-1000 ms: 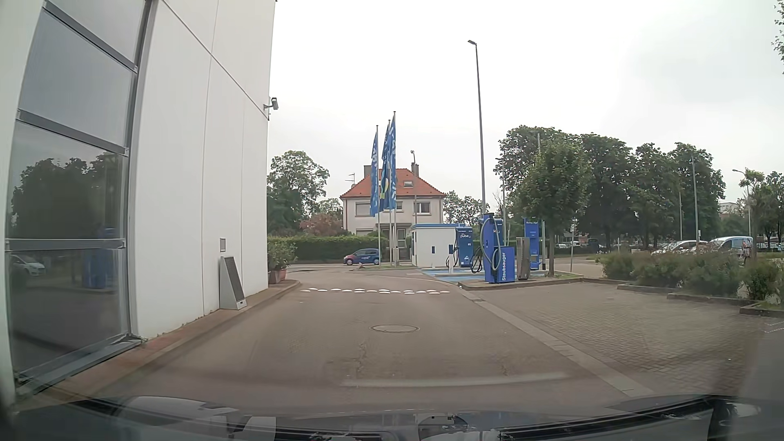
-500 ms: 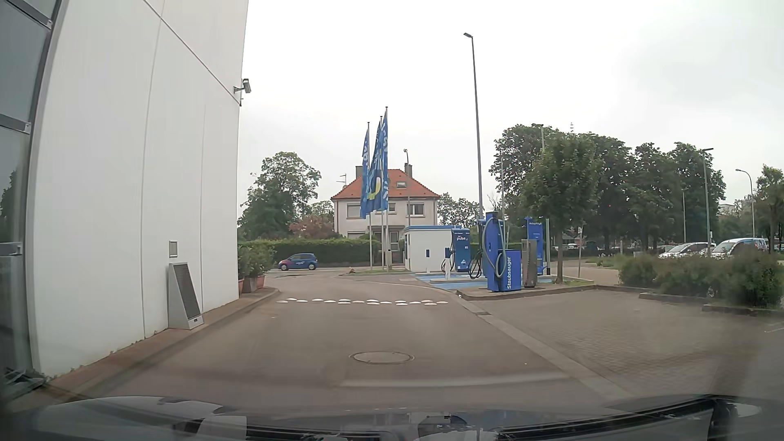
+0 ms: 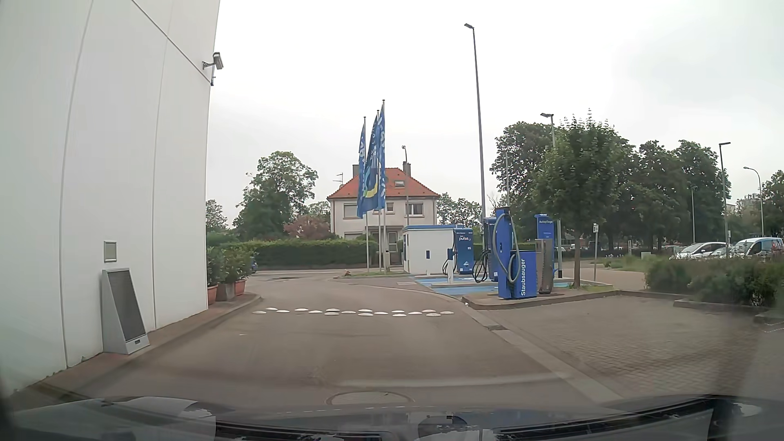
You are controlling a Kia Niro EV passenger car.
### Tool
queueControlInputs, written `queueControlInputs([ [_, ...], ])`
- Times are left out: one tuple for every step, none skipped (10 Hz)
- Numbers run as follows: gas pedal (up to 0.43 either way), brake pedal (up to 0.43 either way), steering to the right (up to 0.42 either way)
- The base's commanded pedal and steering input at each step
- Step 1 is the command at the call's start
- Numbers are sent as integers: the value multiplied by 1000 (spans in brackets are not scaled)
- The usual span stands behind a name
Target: Follow the waypoints while adhering to traffic rules and regulations
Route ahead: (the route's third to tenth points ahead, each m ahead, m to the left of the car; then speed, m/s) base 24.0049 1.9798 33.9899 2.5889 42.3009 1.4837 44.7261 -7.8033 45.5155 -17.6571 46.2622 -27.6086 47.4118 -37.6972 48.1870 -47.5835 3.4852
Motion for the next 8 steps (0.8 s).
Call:
queueControlInputs([
  [0, 0, -21],
  [0, 0, -30],
  [0, 0, -39],
  [0, 0, -43],
  [0, 0, -43],
  [0, 0, -47],
  [0, 0, -53],
  [0, 0, -58],
])
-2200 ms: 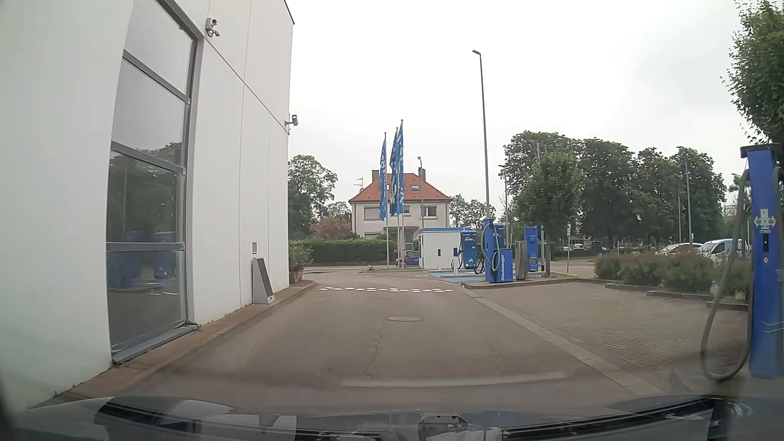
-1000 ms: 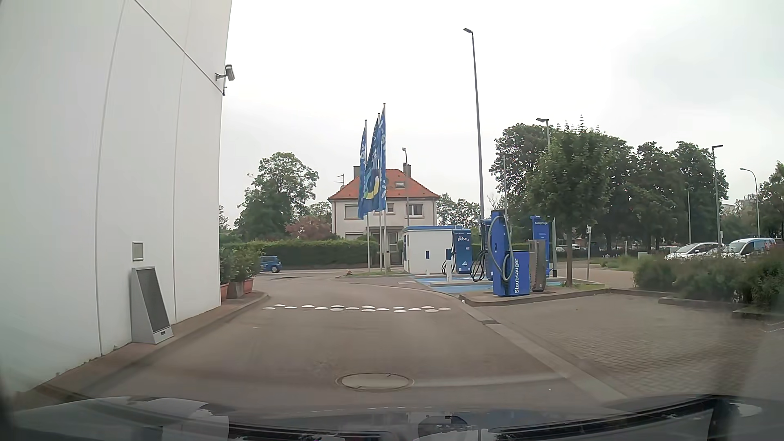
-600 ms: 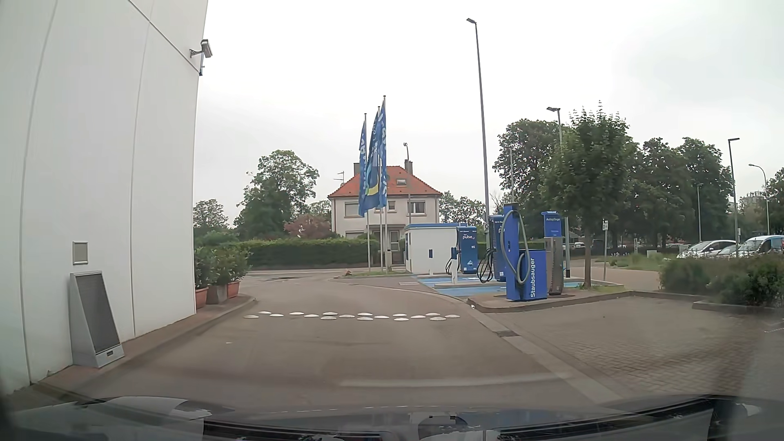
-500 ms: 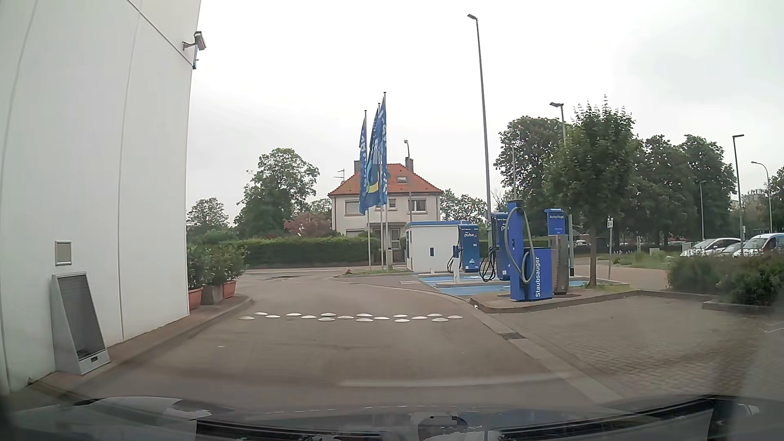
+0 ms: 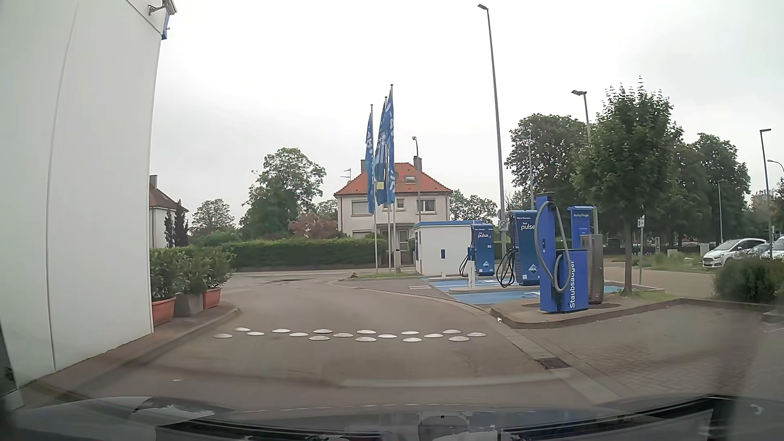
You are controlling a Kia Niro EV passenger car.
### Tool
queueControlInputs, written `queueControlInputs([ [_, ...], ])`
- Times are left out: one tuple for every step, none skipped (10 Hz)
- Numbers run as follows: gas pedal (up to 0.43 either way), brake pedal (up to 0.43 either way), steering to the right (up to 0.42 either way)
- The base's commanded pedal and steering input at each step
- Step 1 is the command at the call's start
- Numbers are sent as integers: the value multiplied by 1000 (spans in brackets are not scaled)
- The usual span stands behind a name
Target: Follow the waypoints while adhering to traffic rules and regulations
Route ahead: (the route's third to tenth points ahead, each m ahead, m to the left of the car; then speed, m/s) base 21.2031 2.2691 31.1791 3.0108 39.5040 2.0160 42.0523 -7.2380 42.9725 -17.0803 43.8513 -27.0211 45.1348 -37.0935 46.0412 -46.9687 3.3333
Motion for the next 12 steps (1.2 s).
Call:
queueControlInputs([
  [0, 0, -64],
  [0, 12, -66],
  [0, 49, -68],
  [0, 91, -71],
  [0, 116, -76],
  [0, 128, -83],
  [0, 128, -84],
  [0, 128, -80],
  [0, 134, -69],
  [0, 134, -64],
  [0, 134, -59],
  [0, 140, -54],
])
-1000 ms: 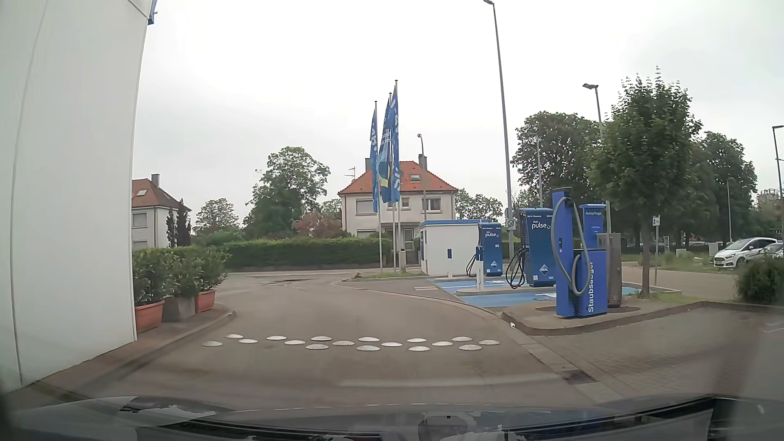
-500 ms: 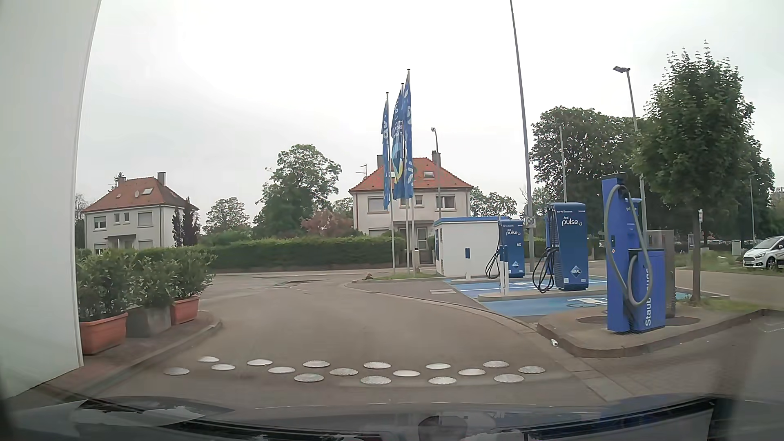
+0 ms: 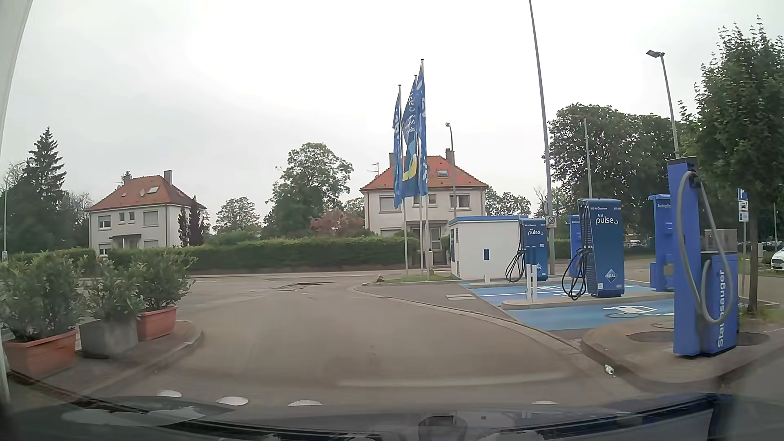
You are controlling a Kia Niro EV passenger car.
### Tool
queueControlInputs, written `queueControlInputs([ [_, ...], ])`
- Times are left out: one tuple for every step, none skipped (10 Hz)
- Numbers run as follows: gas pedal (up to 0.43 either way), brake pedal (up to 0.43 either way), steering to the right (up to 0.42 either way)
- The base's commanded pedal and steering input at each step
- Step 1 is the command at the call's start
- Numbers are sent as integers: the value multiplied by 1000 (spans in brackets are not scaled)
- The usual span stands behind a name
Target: Follow the waypoints while adhering to traffic rules and regulations
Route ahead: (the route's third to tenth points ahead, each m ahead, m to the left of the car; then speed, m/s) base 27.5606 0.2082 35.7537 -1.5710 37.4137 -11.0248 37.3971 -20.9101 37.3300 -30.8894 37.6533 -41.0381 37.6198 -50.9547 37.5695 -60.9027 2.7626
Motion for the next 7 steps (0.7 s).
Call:
queueControlInputs([
  [0, 140, -53],
  [0, 165, -55],
  [0, 177, -54],
  [0, 183, -53],
  [0, 189, -52],
  [0, 189, -52],
  [0, 177, -52],
])
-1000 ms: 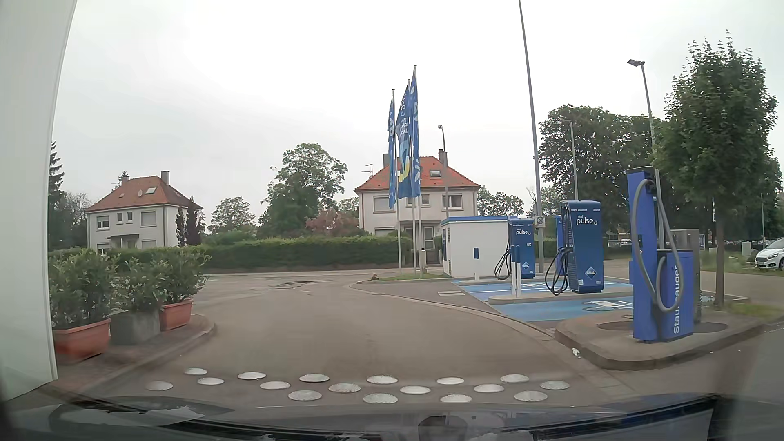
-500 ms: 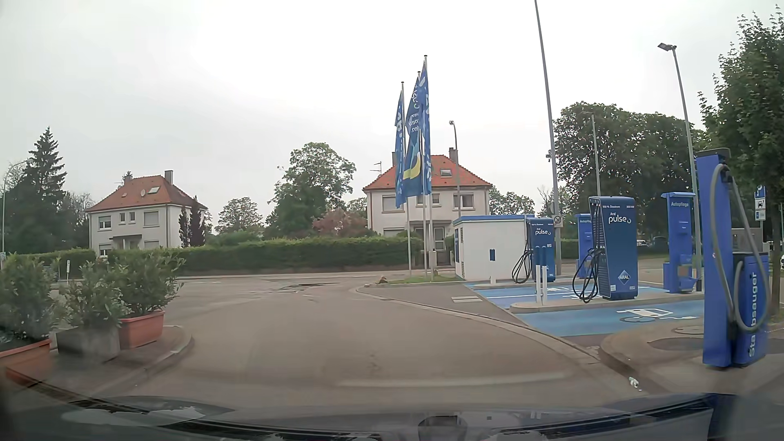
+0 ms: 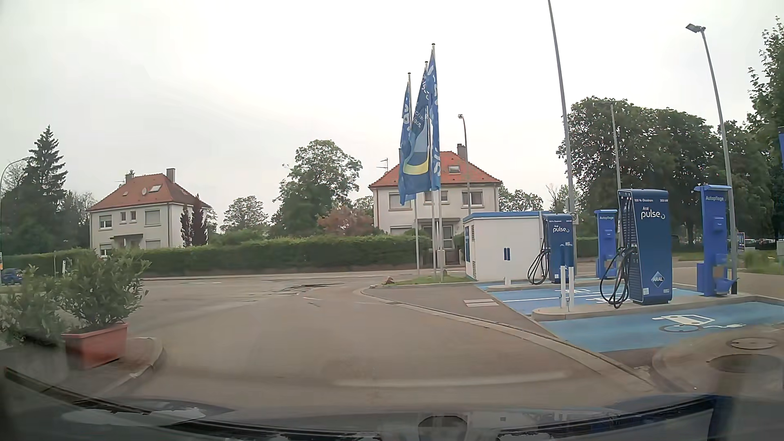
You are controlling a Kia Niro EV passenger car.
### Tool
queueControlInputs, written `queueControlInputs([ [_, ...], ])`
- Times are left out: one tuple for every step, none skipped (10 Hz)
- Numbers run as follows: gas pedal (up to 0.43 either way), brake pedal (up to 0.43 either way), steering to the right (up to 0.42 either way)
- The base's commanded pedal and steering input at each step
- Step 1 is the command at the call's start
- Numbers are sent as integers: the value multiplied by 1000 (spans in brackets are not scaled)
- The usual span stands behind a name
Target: Follow the waypoints while adhering to traffic rules and regulations
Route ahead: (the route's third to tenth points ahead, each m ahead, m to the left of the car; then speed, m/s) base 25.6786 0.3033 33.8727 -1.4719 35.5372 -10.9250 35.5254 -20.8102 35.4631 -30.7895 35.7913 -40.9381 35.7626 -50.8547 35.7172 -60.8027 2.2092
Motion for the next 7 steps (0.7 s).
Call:
queueControlInputs([
  [0, 146, -52],
  [0, 73, -52],
  [0, 18, -52],
  [0, 0, -54],
  [0, 0, -55],
  [0, 0, -48],
  [0, 0, -46],
])
